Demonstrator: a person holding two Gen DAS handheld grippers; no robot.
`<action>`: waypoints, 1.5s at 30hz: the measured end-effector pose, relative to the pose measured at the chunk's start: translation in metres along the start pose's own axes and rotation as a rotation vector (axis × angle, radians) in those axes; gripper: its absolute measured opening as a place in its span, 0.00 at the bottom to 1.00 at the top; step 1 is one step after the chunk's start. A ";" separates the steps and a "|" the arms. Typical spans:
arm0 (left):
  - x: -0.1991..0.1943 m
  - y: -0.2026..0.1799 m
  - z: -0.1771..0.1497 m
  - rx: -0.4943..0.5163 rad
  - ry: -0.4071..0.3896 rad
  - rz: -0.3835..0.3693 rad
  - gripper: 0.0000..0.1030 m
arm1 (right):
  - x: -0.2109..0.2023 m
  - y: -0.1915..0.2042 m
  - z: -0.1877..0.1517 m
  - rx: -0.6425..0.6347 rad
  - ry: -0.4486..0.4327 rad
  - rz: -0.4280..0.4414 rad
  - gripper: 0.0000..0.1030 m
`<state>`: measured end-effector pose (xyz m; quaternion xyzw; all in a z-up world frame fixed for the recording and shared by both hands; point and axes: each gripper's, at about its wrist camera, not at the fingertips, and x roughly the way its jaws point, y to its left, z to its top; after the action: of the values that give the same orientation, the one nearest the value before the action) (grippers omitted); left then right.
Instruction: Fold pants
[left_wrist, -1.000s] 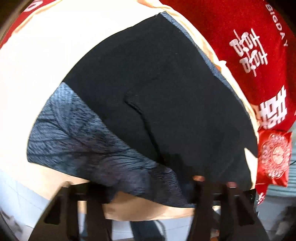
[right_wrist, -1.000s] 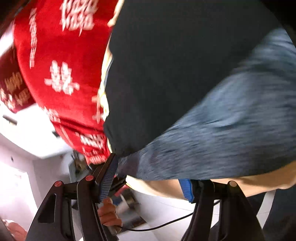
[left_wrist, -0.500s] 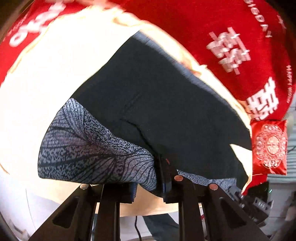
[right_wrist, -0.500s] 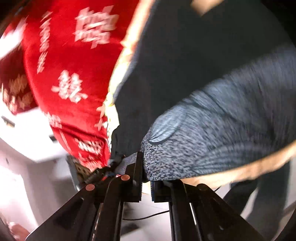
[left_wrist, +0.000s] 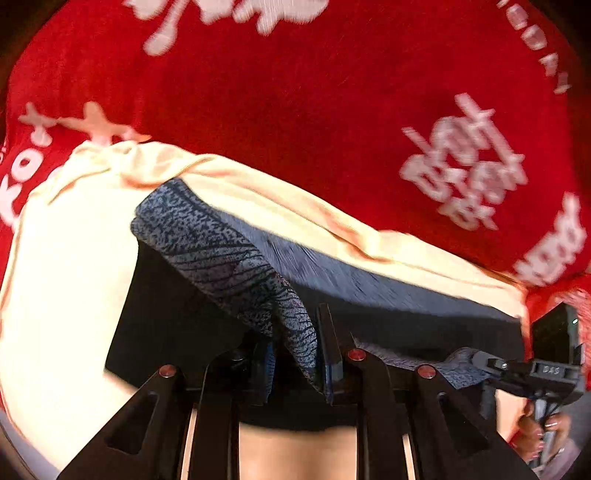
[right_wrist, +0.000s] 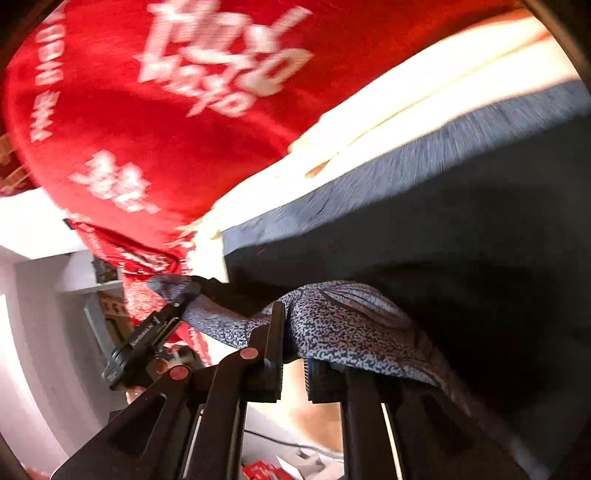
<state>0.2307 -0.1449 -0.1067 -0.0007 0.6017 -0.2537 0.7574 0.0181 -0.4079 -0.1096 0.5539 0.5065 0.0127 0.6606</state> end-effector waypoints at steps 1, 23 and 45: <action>0.016 -0.002 0.006 -0.003 -0.001 0.031 0.21 | 0.010 -0.007 0.015 0.002 0.014 -0.012 0.11; 0.087 -0.041 0.009 0.083 0.014 0.325 0.77 | 0.071 0.038 0.028 -0.513 0.058 -0.457 0.31; 0.095 -0.067 -0.022 0.089 0.021 0.413 0.84 | 0.107 0.036 0.080 -0.589 0.124 -0.502 0.17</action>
<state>0.1990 -0.2330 -0.1791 0.1587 0.5850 -0.1191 0.7864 0.1441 -0.3903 -0.1630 0.1978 0.6401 0.0291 0.7419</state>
